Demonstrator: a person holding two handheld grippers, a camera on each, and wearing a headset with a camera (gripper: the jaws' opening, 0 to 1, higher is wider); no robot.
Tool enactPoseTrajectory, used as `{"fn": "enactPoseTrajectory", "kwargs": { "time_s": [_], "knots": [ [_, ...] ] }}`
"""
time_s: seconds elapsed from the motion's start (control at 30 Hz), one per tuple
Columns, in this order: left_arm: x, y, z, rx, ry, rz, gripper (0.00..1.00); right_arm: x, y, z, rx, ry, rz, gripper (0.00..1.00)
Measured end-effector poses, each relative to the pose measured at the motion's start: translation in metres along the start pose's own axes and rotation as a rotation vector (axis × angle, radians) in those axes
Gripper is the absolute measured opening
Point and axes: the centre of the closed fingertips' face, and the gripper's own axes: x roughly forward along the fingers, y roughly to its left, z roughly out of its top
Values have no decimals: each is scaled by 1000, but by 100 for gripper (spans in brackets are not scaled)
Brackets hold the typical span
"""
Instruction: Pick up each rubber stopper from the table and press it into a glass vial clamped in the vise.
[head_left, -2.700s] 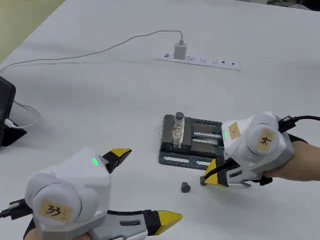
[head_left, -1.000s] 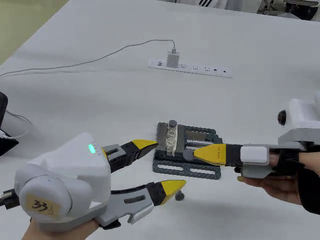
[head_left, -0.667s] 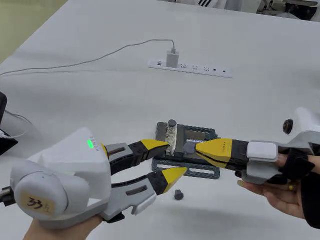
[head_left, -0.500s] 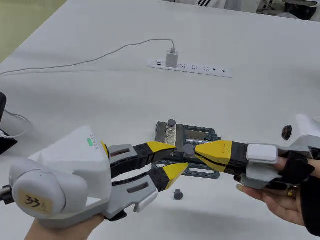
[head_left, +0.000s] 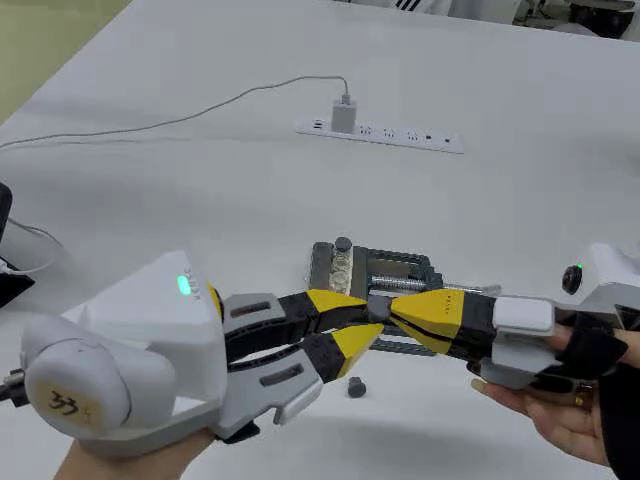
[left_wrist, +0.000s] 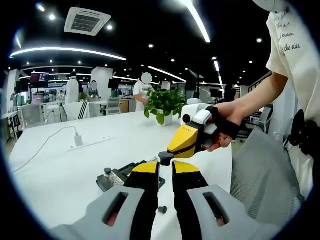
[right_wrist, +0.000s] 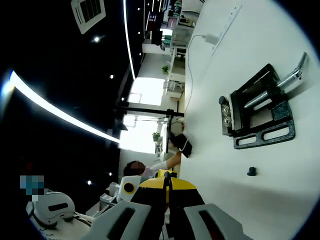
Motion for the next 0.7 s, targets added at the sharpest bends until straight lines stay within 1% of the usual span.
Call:
{"fn": "enactPoseTrajectory", "kwargs": {
  "time_s": [0.23, 0.3, 0.47, 0.6, 0.63, 0.7],
  "knots": [
    [0, 0, 1, 4, -2, -1, 4, 0, 1, -2, 17, -3, 11, 0],
    [0, -1, 2, 9, -7, 0, 4, -1, 2, -2, 37, -6, 21, 0],
    [0, -1, 2, 16, -3, -3, 4, -1, 2, -4, 58, -7, 24, 0],
    [0, -2, 5, 17, -16, -6, 5, 0, 3, -7, 65, -2, 28, 0],
    [0, -1, 4, 23, -13, -5, 5, 1, 4, -6, 78, -5, 33, 0],
    [-1, -1, 4, 22, -11, -4, 5, 0, 3, -6, 73, -8, 32, 0]
  ]
}}
